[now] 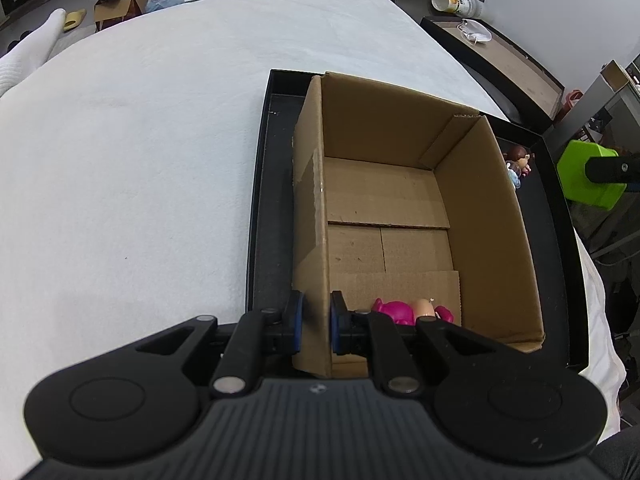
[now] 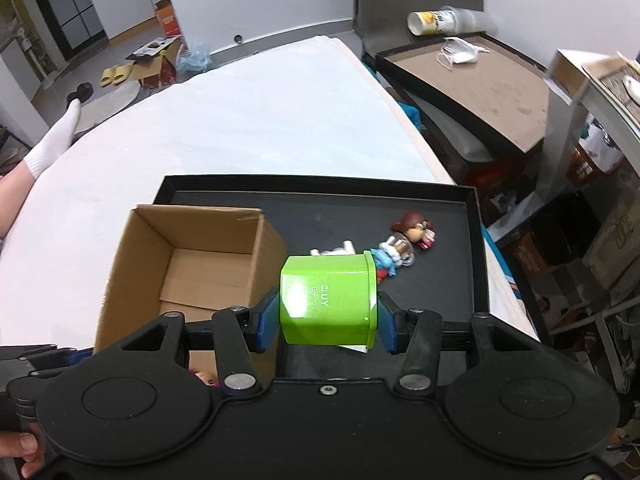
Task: Organize rigid objects
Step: 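Lift the green container over the box and drop it inside with the right tool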
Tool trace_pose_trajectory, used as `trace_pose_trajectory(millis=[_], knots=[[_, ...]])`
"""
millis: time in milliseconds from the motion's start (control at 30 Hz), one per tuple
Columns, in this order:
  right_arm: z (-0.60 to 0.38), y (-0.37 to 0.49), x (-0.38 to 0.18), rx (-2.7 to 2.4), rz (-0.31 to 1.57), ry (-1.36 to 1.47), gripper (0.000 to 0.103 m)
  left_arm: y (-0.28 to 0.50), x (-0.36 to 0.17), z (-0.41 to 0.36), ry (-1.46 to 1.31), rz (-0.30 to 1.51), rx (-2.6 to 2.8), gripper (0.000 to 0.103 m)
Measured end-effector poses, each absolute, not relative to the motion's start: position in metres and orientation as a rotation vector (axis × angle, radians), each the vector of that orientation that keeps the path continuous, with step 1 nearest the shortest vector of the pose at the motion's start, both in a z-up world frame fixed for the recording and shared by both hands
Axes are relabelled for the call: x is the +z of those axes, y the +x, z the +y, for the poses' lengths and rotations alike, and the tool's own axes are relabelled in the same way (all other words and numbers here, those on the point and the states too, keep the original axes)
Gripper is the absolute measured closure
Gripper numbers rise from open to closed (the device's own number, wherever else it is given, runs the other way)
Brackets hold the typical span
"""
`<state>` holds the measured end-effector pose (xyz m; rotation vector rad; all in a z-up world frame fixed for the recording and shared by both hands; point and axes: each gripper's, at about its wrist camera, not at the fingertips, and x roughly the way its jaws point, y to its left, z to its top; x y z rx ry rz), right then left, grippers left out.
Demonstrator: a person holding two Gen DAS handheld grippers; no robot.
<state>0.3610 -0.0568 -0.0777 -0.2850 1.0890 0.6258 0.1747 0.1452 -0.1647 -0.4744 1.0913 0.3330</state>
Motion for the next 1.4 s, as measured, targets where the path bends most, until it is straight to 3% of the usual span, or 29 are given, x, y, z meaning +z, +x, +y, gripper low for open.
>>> trace_pose_trajectory(millis=[1300,1400], knots=[[0.068,0.328,-0.088,0.815,1.149,-0.279,0.054,0.172,-0.167,0.153,-0.505,1.088,0.306,0.09],[0.067,0.329,-0.082,0.823,1.141,-0.239,0.043,0.172,-0.167,0.152,-0.502,1.087,0.306,0.09]])
